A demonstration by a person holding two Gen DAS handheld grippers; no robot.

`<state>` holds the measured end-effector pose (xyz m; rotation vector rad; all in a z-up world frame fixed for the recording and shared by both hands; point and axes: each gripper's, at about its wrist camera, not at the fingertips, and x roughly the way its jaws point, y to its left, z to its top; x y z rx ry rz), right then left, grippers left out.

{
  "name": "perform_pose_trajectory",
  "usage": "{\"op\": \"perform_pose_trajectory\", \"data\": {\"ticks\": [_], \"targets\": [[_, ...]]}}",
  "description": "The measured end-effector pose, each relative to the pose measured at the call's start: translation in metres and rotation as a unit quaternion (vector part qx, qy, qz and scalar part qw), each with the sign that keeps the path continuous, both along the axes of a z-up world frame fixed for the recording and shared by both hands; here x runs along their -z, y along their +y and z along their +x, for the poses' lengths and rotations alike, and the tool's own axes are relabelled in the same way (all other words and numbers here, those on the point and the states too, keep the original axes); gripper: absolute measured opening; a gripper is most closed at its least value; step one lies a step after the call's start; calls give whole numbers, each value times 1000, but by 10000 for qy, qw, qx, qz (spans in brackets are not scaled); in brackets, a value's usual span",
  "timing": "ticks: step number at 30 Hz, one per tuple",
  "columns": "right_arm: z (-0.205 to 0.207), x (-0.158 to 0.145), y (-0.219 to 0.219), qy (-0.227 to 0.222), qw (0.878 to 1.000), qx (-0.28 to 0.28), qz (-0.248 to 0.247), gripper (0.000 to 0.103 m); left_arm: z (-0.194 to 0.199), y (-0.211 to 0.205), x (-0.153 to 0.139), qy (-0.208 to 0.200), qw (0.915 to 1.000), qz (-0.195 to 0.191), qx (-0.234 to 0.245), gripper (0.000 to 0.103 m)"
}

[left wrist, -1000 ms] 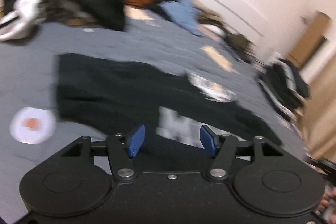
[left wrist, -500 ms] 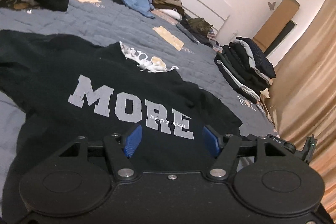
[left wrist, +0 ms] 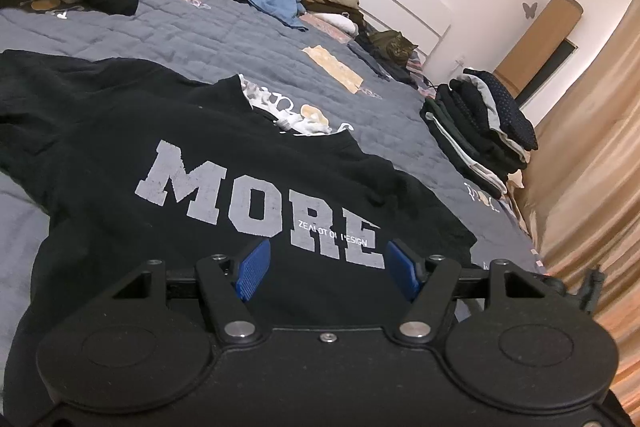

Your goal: Fold clothes

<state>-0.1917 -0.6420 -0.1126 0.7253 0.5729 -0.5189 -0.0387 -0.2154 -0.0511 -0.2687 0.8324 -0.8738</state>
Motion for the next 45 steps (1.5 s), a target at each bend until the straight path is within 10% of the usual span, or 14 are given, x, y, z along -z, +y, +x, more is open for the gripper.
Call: {"op": "perform_pose_trajectory", "data": {"ticks": [12, 21, 26, 35, 45], "targets": [[3, -3, 6, 1153, 9888, -691, -651, 8, 1, -2, 2, 37, 9999, 94, 97, 64], [-10, -49, 5, 248, 9971, -451, -562, 17, 3, -3, 3, 39, 9997, 204, 101, 65], [-1, -41, 11, 230, 9964, -518, -633, 39, 2, -3, 4, 41, 9996, 256, 114, 65], [-4, -16, 5, 433, 9990, -137, 25, 40, 5, -1, 5, 110, 9995, 278, 76, 65], [-32, -2, 10, -827, 9748, 533, 2001, 41, 2, -7, 6, 121, 9995, 247, 146, 65]]}}
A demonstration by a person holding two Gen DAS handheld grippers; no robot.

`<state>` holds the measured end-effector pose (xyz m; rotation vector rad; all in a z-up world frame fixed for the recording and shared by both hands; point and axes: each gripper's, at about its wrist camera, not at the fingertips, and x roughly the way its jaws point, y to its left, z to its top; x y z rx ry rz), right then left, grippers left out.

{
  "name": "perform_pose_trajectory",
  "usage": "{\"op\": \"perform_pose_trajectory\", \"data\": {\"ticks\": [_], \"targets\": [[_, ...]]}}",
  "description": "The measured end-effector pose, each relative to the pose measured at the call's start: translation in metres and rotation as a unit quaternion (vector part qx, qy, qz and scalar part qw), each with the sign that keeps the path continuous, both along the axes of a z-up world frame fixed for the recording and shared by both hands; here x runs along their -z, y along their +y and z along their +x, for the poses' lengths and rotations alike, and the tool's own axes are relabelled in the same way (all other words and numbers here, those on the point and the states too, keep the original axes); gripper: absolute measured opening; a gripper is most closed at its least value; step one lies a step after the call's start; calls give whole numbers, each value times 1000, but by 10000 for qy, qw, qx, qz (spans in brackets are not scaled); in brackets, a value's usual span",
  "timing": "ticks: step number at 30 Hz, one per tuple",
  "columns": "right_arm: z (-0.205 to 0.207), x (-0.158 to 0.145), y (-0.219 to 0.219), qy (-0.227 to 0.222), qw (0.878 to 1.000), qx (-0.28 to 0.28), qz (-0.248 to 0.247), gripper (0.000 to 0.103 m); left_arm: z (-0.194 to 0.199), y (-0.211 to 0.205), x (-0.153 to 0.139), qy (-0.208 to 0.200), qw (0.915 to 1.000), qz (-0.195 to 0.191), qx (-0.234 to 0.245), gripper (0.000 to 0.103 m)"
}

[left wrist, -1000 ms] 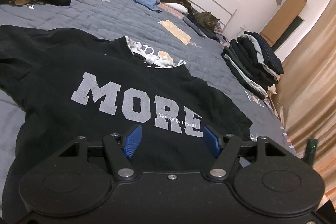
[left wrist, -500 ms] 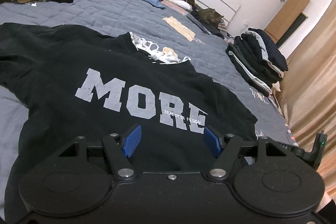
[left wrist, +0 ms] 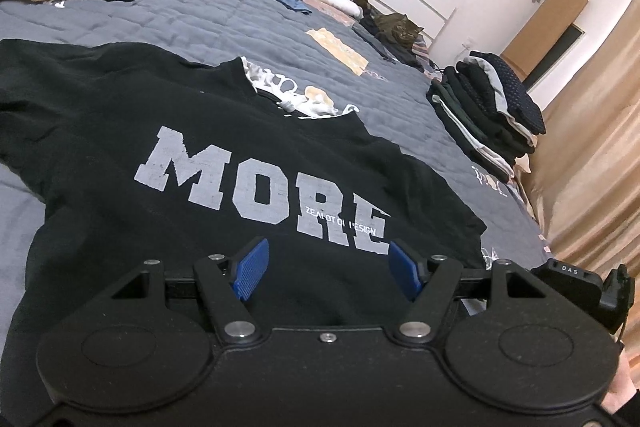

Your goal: Fold clothes

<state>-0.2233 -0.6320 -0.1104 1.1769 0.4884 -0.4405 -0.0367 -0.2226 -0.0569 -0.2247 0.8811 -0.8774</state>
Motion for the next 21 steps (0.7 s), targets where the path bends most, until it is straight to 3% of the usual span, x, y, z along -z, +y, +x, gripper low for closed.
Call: {"op": "perform_pose_trajectory", "data": {"ticks": [9, 14, 21], "targets": [[-2, 34, -8, -286, 9925, 730, 937, 44, -5, -5, 1, 1, 10000, 20, 83, 65], [4, 41, -14, -329, 9920, 884, 837, 45, -7, -8, 2, 61, 9999, -10, 102, 65], [4, 52, -15, -484, 9838, 1304, 1135, 45, -9, -16, 3, 134, 9997, -50, 176, 65]]}}
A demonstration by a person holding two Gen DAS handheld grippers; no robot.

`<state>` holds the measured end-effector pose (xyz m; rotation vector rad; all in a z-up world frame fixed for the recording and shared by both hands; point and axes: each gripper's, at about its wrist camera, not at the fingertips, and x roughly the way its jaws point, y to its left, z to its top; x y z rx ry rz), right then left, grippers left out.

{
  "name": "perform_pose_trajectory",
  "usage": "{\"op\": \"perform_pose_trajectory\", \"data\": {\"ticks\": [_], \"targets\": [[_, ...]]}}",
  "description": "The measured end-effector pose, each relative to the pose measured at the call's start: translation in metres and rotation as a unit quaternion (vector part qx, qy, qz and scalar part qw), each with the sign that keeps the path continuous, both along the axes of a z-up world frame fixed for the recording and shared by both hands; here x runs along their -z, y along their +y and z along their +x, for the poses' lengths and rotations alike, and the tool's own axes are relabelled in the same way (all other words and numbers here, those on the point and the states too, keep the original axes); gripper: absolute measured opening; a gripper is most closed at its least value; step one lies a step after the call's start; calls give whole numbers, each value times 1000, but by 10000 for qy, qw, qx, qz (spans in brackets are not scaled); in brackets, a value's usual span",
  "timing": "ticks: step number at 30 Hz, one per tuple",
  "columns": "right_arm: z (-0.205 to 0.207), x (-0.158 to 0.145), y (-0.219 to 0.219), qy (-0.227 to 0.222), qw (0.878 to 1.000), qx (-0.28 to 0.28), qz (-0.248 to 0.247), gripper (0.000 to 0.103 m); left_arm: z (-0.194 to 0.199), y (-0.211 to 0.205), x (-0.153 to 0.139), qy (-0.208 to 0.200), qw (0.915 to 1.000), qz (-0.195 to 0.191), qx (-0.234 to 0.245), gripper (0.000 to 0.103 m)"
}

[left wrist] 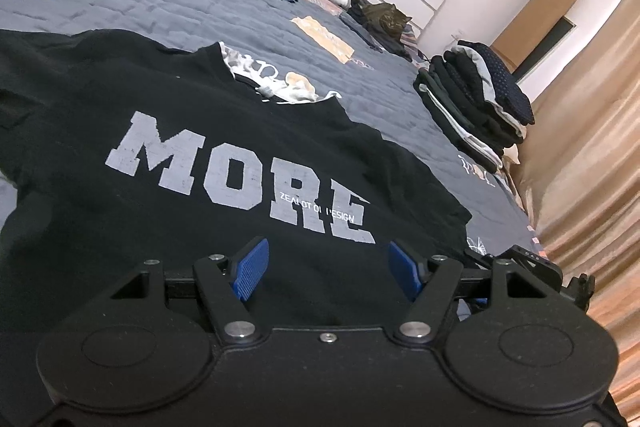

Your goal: Fold clothes

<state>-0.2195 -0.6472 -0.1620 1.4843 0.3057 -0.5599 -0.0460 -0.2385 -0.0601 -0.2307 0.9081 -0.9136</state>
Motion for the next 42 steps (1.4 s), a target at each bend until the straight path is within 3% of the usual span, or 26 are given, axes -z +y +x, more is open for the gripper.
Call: {"op": "perform_pose_trajectory", "data": {"ticks": [14, 16, 18, 20, 24, 27, 30, 34, 35, 38, 40, 42], "targets": [[6, 4, -2, 7, 9988, 479, 21, 46, 0, -1, 1, 61, 10000, -20, 1, 65], [8, 0, -2, 56, 9986, 491, -188, 43, 0, -1, 0, 67, 10000, -24, -1, 65], [10, -3, -1, 112, 9978, 514, -406, 33, 0, 0, 0, 71, 10000, -33, -7, 65], [13, -7, 0, 244, 9961, 494, -686, 16, 1, 1, 0, 76, 10000, -43, -14, 65], [25, -23, 8, 624, 9860, 254, -1524, 14, 2, 3, -1, 98, 9999, -65, -37, 65], [40, -40, 26, 745, 9669, -245, -2429, 14, 4, 5, -1, 111, 9999, -84, -64, 65], [54, -58, 44, 857, 9369, -742, -3307, 14, 7, 8, -2, 140, 9998, -113, -103, 65], [74, -81, 67, 992, 8807, -1390, -4418, 14, 8, 10, -3, 161, 9997, -139, -129, 65], [79, -86, 77, 1019, 8591, -1623, -4745, 14, 8, 10, -3, 161, 9997, -139, -129, 65], [93, -93, 121, 1090, 7660, -2619, -5768, 14, 8, 11, -3, 169, 9997, -142, -139, 65], [103, -86, 148, 1208, 7057, -3338, -6131, 14, 8, 12, -4, 176, 9996, -142, -149, 65], [110, -75, 163, 1321, 6790, -3931, -6057, 14, 8, 12, -4, 183, 9996, -140, -158, 65]]}}
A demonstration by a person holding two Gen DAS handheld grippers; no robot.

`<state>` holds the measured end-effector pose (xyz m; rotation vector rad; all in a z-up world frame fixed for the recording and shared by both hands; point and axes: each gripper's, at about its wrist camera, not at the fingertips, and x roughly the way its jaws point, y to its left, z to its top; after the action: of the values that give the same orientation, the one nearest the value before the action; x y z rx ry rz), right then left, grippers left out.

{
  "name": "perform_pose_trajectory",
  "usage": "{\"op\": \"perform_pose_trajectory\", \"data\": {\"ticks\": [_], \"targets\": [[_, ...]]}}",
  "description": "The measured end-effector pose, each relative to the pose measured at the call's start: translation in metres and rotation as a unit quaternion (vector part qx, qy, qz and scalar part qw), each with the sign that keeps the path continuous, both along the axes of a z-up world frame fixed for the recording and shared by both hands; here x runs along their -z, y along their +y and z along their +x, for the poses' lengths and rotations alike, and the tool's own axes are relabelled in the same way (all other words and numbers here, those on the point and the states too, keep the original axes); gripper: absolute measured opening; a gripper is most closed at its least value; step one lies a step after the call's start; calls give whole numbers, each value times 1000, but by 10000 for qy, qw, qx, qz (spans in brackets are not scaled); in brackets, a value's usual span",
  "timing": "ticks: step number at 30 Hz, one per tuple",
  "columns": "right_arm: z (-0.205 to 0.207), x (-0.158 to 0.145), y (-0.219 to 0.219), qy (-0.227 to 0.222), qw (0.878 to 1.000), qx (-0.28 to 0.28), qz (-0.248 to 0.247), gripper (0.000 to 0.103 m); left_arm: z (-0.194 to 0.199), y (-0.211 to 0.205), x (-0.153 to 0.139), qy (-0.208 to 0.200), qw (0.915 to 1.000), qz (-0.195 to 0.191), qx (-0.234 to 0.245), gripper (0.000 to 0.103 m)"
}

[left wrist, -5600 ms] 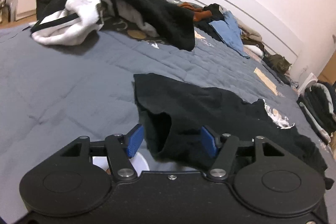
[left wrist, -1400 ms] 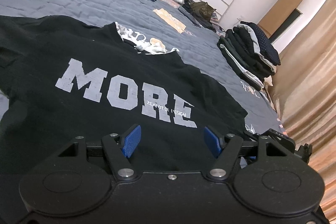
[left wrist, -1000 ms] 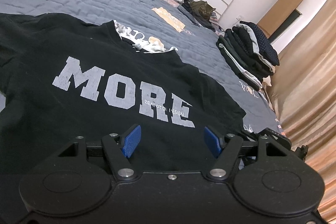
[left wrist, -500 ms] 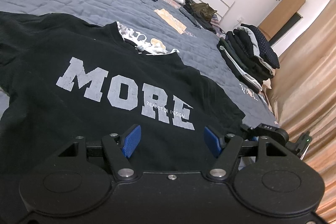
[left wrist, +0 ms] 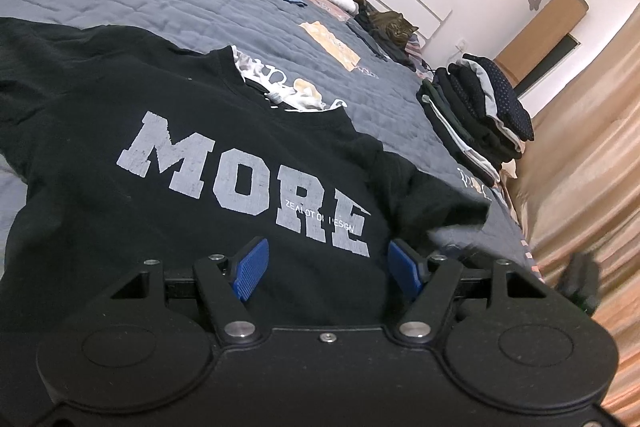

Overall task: Fold clothes
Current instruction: 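Carry the held sleeve with the right gripper across the sweatshirt body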

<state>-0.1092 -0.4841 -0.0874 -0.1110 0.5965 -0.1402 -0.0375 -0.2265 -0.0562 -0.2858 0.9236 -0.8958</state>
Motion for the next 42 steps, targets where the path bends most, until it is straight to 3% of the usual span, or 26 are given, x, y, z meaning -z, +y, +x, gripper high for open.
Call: {"op": "perform_pose_trajectory", "data": {"ticks": [4, 7, 10, 15, 20, 24, 27, 33, 35, 42], "targets": [[6, 16, 10, 652, 9975, -205, 159, 17, 0, 0, 0, -10, 10000, 38, 3, 65], [0, 12, 5, 584, 9975, -136, 385, 21, 0, -2, 0, -40, 10000, 70, 15, 65], [-10, 3, -8, 496, 9946, 87, 909, 31, 0, -4, 0, -93, 9999, 105, 37, 65], [-29, -12, -29, 434, 9804, 306, 1895, 39, -6, -11, -1, -270, 9994, 177, 131, 65], [-53, -31, -62, -106, 9519, 905, 2926, 40, -17, -22, -3, -557, 9977, 269, 285, 65], [-80, -35, -99, -663, 9053, 1592, 3882, 41, -33, -32, -5, -1065, 9919, 460, 526, 65], [-96, -36, -120, -933, 8809, 1918, 4226, 41, -51, -43, -5, -1623, 9816, 634, 783, 65], [-104, -41, -136, -1043, 8767, 2025, 4236, 41, -79, -76, -2, -2484, 9571, 831, 1241, 65], [-105, -42, -139, -1024, 8781, 2008, 4220, 42, -90, -92, 0, -2932, 9388, 1073, 1455, 65], [-111, -45, -149, -942, 8829, 2005, 4141, 44, -110, -151, 18, -3848, 8842, 1452, 2215, 65]]}}
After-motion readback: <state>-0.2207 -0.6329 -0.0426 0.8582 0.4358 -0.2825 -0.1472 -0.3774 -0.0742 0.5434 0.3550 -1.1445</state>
